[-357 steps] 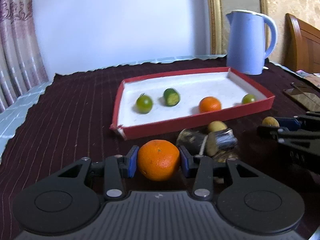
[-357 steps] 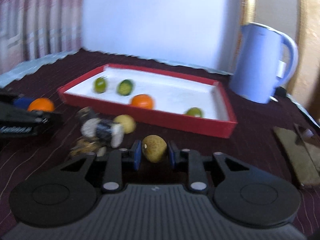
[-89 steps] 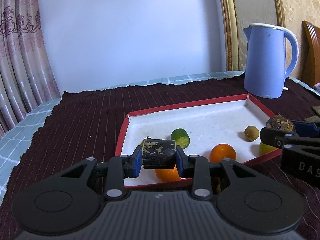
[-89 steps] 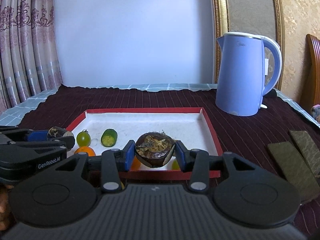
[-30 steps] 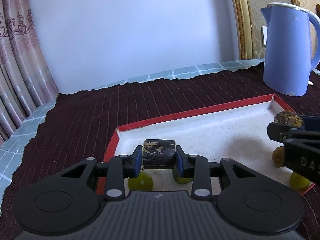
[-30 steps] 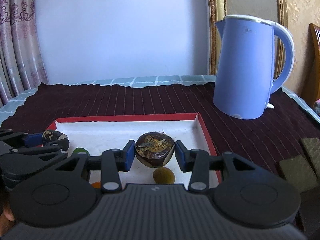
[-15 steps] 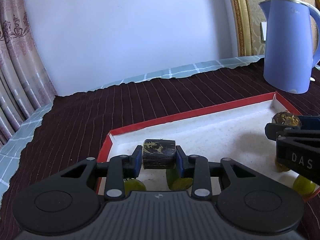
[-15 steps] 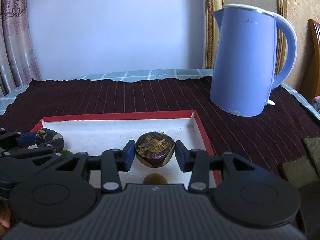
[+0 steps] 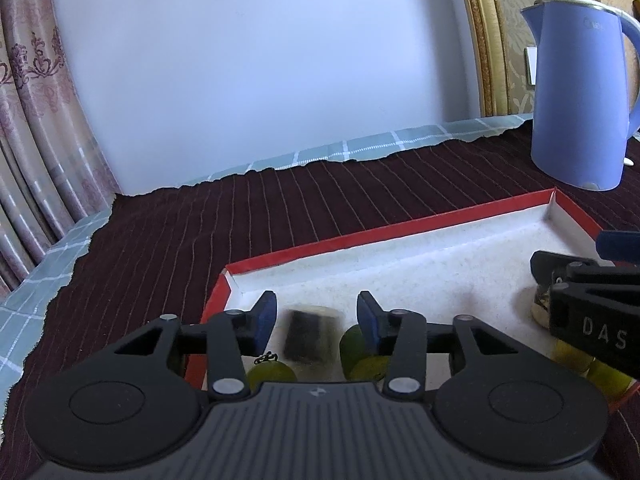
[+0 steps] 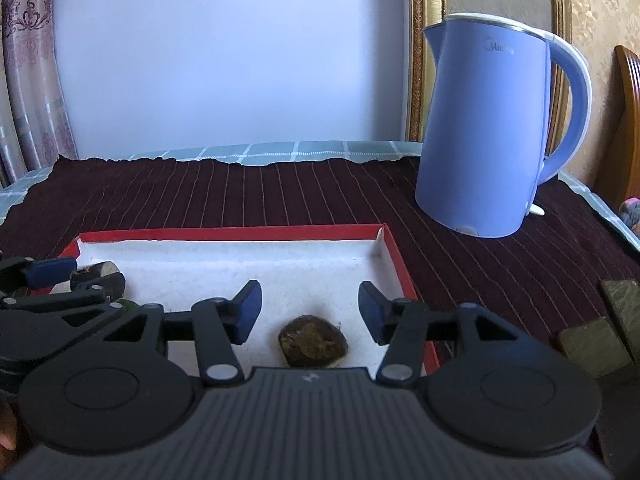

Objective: Organize fruits
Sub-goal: 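Open both tools to release the items into the tray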

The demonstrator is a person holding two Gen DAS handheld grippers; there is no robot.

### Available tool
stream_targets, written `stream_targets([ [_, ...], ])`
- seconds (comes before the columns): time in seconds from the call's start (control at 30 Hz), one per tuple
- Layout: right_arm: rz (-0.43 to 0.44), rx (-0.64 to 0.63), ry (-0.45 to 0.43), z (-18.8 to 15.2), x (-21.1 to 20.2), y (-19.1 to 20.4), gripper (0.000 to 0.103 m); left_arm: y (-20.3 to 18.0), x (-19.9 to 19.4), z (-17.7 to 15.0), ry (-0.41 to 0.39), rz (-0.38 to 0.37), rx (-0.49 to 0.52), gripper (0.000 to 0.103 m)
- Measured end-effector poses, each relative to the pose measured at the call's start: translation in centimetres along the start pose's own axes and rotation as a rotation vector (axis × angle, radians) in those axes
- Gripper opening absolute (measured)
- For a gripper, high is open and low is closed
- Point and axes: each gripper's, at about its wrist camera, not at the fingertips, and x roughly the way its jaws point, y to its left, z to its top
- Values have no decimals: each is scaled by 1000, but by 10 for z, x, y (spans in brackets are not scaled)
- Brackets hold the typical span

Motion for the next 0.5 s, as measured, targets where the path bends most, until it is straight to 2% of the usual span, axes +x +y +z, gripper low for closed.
stream_targets([
  [0.1,-4,-2,-5,-1,-1,0,60,1,-2,1,-3,-1,-1,47],
  [0.2,-3,-1,-8,-1,-3,0,65,2,-6,0,-17,7,-3,64],
  [0.3,-4,-6,-10,-1,-5,0,71,2,-10,-2,-28,19,4,65],
  [0.5,-10,-11,-31,-5,-15,2,92,15,-22,-8,-23,-12,-36,65],
])
